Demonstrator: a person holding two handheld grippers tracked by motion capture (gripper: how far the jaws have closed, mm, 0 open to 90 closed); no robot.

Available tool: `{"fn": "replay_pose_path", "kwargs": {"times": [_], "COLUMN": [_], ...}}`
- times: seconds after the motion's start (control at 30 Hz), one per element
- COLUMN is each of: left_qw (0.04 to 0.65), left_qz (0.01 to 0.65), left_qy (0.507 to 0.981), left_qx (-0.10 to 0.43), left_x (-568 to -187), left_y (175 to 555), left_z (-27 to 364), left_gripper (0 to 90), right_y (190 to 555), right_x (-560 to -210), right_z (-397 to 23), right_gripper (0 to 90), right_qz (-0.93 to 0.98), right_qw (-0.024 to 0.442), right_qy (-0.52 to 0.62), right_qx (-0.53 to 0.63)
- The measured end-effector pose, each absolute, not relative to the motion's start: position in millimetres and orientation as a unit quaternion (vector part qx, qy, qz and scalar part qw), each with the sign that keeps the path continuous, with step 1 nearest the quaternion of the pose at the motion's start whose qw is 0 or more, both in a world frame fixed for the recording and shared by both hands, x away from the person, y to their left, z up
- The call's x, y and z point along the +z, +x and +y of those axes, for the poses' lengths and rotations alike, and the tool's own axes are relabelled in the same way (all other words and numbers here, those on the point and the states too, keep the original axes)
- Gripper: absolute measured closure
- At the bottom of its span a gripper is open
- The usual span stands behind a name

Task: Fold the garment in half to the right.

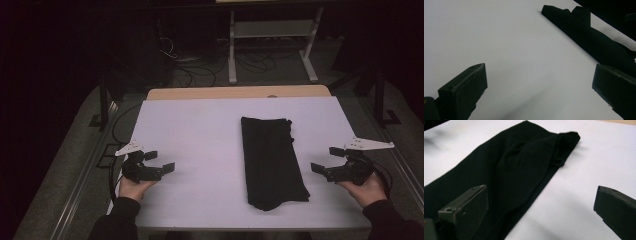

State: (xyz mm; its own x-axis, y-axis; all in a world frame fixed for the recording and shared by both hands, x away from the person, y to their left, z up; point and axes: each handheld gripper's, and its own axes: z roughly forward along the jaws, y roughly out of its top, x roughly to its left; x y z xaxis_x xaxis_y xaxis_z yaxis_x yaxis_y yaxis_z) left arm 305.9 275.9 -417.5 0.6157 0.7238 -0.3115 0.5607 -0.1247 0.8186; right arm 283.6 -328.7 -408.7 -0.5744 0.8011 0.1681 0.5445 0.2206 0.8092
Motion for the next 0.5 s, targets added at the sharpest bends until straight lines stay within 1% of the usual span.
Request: {"fn": "replay_pose_path", "kwargs": {"times": [0.27, 0.5], "left_qw": [0.483, 0.491], "left_qz": [0.429, 0.427], "left_qy": [0.757, 0.752], "left_qx": [0.097, 0.102], "left_x": [-421.6, -420.6], "left_y": [299.6, 295.8], "left_z": [279.2, 284.4], "left_gripper": [0.0, 0.0], "right_y": [268.4, 268.6], "right_x": [-417.4, -425.3], "right_z": [-334.3, -337.4], "right_gripper": [0.0, 0.0], "right_qz": [0.766, 0.763], "right_qw": [0.149, 0.141], "right_qy": [0.446, 0.454], "right_qx": [0.439, 0.438]}}
